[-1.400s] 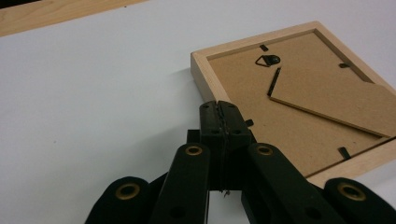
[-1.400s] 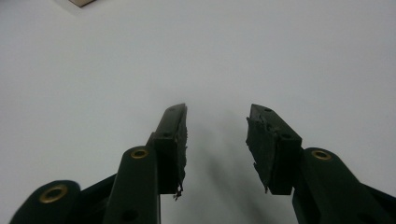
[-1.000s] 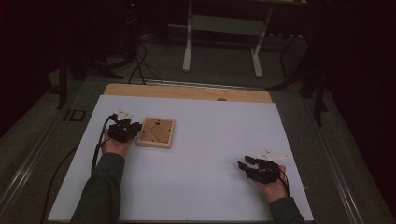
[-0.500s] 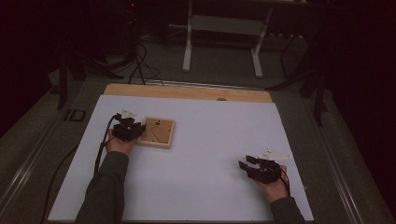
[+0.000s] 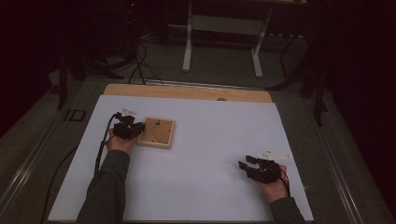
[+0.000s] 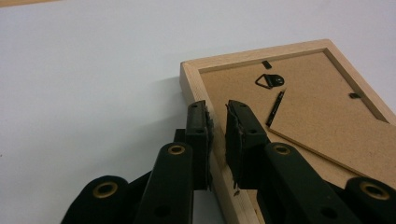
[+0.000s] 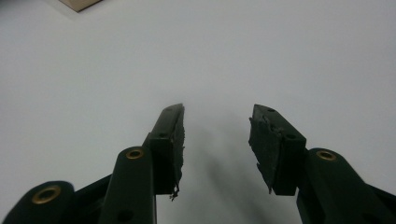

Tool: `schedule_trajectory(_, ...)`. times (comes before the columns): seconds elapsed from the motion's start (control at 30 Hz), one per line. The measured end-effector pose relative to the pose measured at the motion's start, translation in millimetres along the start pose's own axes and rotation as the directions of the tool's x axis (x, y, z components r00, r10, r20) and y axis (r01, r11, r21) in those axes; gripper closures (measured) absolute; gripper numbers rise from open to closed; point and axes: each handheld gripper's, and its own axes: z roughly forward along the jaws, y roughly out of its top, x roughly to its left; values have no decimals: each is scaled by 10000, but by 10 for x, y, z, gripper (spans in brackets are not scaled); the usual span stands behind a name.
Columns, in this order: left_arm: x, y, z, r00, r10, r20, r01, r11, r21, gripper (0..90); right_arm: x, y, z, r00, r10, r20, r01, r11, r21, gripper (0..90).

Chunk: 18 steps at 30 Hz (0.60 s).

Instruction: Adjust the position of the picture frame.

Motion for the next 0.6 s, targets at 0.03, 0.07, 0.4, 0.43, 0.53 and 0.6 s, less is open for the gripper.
schedule_trajectory(0.03,0,0,0,10000,0,0,0,10000,0,809,0,0,0,10000,0,0,0,10000,0,539)
schedule_trajectory(0.07,-14,0,3,9999,102,11,-102,9999,-14,809,1,0,1,10000,-12,-2,12,10000,-1,540)
schedule_trajectory(0.4,-258,-12,24,9929,1089,479,-1088,9941,-45,824,12,5,6,10000,-77,-49,77,10000,16,539)
schedule_trajectory(0.43,-258,-12,24,9929,1089,479,-1088,9941,-45,824,12,5,6,10000,-77,-49,77,10000,16,539)
schedule_trajectory(0.53,-323,-16,31,9891,1339,615,-1337,9910,-73,825,17,6,12,9999,-86,-54,87,10000,35,539)
schedule_trajectory(0.6,-394,-19,38,9843,1572,806,-1570,9876,-93,825,23,9,19,9999,-121,-66,121,9999,23,539)
